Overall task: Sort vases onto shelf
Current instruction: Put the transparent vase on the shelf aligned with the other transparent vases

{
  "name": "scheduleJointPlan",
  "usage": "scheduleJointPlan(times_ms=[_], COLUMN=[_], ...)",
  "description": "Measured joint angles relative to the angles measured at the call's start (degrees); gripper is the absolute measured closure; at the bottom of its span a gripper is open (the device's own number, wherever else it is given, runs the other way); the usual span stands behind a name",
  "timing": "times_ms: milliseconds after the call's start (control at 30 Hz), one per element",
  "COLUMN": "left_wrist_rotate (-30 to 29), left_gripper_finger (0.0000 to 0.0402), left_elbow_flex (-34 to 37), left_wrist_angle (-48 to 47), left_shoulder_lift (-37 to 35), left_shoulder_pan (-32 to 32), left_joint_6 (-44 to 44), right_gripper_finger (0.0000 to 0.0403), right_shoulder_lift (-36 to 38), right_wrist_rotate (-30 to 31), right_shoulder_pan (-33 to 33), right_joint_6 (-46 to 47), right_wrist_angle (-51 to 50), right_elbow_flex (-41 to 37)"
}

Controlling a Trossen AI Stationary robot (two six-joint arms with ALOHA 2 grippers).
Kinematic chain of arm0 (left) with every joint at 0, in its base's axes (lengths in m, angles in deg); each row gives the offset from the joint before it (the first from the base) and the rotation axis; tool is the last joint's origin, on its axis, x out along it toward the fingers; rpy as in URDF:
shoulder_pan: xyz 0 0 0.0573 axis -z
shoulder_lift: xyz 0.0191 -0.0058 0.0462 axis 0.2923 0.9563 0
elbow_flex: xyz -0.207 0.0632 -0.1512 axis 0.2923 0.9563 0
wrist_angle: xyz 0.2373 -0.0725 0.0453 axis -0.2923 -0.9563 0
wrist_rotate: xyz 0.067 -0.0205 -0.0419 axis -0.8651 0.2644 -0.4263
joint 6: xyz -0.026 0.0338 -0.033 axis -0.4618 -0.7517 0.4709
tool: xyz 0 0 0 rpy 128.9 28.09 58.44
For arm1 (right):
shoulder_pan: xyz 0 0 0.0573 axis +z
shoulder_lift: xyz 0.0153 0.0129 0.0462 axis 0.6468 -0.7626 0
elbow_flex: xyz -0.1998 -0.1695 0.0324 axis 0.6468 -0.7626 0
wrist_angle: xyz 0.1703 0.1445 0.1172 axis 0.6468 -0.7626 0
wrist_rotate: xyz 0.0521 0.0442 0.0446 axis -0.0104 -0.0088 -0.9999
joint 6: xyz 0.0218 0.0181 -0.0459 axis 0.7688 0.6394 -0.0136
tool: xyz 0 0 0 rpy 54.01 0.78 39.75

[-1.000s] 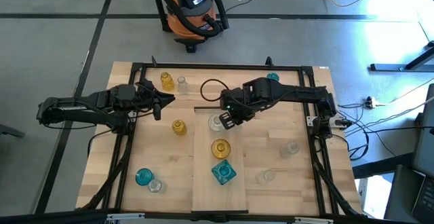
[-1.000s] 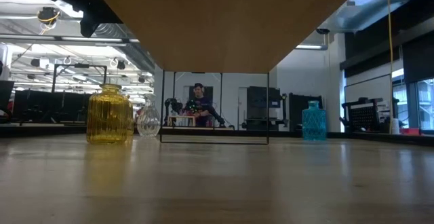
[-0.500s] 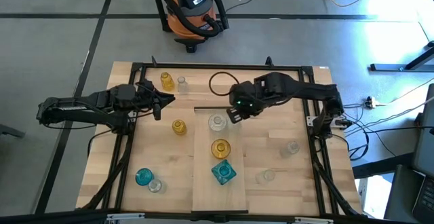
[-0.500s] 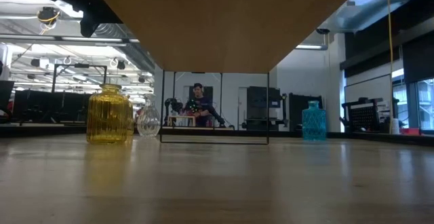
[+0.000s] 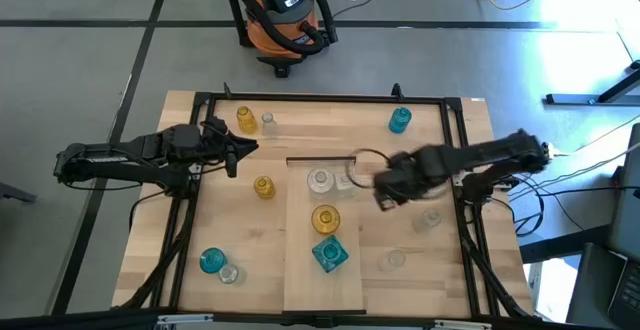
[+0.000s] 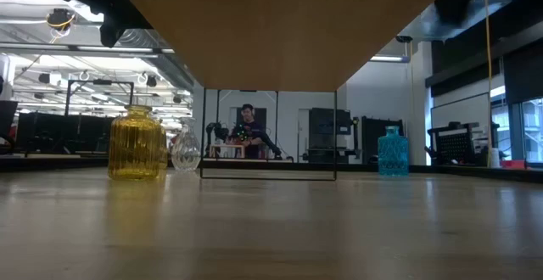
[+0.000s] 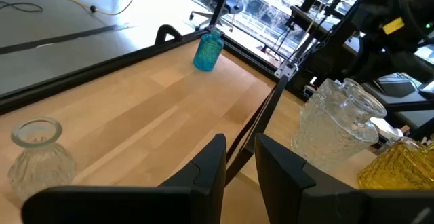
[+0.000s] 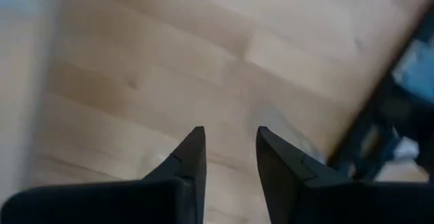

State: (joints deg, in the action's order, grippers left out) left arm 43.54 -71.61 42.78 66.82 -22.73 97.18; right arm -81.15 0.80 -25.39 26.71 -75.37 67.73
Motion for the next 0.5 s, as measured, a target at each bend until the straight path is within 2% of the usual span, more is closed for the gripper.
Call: scheduleJointPlan(times_ms=[233,367,500], left_wrist_rotate=[-0.03,-0.24,-0.42], left_gripper_finger=[0.0329,0.0329,0.0329], left_elbow_flex=[0.00,0.00,0.00], left_wrist_angle=[-0.05,-0.06,-0.05], left_shoulder_lift=[0.00,-0.01,-0.02], left_shoulder_pan=[0.00,0.02,0.00], left_joint_6=[-0.14,-1.44,-1.46], right_gripper_finger=[0.0265,0.0231,0.0198], right_shoulder_lift=[13.51,17.30,17.99], right_wrist_rotate=[-1.25,-2.22,-4.51], right_shoulder_pan=[7.36,10.59,12.69], right_joint_6=[17.42,24.21,27.34], right_wrist_angle=[0.61,4.12,7.43], right_elbow_flex=[-12.50,-17.94,-22.22])
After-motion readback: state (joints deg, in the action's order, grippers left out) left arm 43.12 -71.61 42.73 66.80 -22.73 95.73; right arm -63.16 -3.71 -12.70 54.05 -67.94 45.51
